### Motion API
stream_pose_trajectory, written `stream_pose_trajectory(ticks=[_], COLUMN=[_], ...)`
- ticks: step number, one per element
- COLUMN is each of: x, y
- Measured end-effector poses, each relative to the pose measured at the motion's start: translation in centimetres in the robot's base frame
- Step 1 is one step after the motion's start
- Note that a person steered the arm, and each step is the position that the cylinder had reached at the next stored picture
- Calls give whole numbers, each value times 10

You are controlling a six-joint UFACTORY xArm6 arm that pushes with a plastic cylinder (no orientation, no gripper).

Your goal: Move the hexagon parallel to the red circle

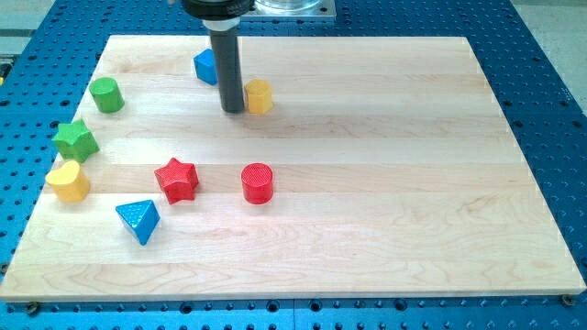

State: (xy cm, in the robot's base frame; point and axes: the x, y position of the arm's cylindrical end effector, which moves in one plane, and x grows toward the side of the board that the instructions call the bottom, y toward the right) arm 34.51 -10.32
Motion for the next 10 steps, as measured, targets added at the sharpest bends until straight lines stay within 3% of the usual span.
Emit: stream_pose_trajectory(ticks=[1, 3, 4, 5, 6, 7, 8, 9, 10], x=[-12, 4, -20, 0, 35, -16, -22, 63, 80], y=[-14, 150, 197, 242, 216, 231, 186, 152, 144])
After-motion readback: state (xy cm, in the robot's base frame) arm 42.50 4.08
